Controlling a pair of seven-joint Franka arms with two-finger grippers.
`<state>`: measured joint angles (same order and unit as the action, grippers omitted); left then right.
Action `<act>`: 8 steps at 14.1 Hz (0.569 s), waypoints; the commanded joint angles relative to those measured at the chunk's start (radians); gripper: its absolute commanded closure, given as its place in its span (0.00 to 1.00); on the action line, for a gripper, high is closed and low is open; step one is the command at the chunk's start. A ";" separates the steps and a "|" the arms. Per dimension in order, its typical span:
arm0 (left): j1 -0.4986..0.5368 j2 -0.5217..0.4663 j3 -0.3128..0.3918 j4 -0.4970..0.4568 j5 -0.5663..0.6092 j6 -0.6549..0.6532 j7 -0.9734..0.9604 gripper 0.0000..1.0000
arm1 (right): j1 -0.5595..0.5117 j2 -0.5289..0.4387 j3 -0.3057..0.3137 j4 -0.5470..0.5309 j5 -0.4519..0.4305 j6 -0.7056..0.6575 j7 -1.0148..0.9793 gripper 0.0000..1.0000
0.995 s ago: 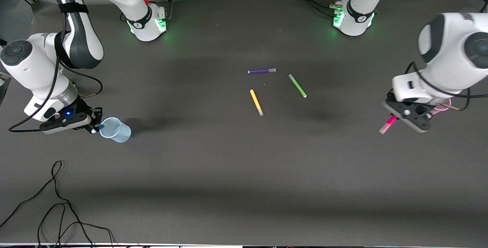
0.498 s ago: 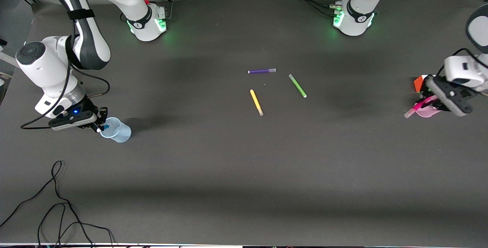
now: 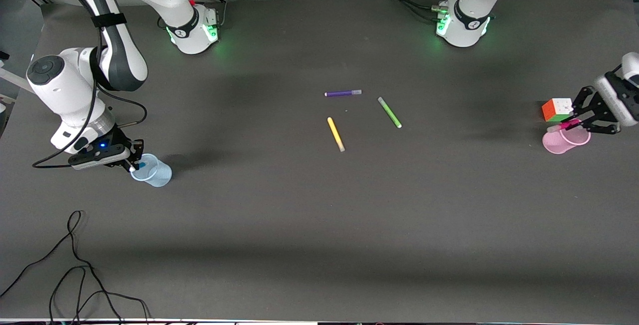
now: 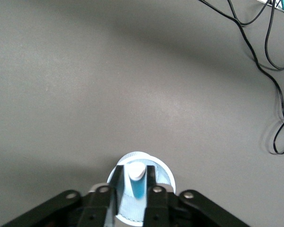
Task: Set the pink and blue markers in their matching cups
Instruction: 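Drop the blue marker into the blue cup while the left gripper carries pink marker, then lower the pink marker into the pink cup with the left gripper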
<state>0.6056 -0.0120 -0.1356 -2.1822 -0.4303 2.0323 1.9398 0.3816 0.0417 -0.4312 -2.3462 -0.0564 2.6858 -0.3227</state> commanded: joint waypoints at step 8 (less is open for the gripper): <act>0.235 0.277 -0.010 0.091 -0.218 -0.073 0.577 1.00 | 0.010 -0.002 -0.004 0.021 0.027 -0.042 -0.013 0.00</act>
<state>0.8093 0.2135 -0.1341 -2.1517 -0.6019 2.0161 2.4392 0.3820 0.0423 -0.4313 -2.3449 -0.0563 2.6813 -0.3227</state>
